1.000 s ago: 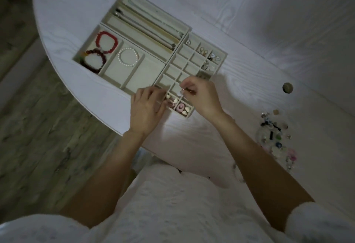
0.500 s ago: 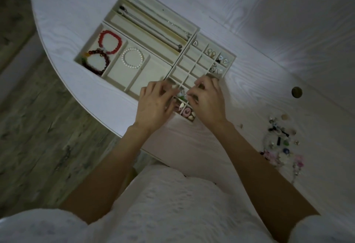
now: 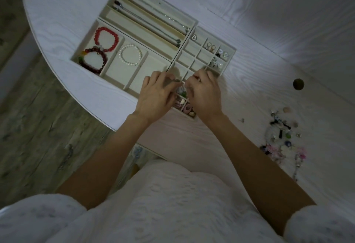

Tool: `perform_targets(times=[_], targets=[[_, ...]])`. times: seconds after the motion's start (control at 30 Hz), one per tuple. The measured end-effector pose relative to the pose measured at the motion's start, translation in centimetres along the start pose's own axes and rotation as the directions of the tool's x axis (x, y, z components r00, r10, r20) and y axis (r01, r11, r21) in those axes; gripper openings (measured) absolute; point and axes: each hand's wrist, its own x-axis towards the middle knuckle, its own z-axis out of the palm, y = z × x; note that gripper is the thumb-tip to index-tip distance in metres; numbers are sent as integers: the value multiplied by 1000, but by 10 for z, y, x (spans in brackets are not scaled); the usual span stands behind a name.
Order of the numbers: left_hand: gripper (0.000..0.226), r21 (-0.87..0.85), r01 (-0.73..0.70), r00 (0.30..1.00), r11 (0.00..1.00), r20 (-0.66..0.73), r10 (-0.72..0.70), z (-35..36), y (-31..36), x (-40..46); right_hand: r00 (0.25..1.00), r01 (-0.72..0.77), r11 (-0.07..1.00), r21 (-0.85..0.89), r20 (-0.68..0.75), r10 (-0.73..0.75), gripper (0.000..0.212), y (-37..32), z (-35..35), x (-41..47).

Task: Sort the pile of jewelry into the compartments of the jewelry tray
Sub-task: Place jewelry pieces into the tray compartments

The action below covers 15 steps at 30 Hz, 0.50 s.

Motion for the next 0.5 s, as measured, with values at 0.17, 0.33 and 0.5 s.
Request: perform_targets(times=[0.17,0.33,0.5], targets=[[33,25,-39,999,999,33,38,2,-2,2,978,-112,992,-65,172,121,14,-2,-7,-6],[36,46,-69,996,997,51,67,1,-1,7,933,-180,975,-133,292,212,22,-7,3,5],[33,42,-95,995,995,39,94,1,-2,11,941,-165,983,-78,285,180,19,-2,-5,9]])
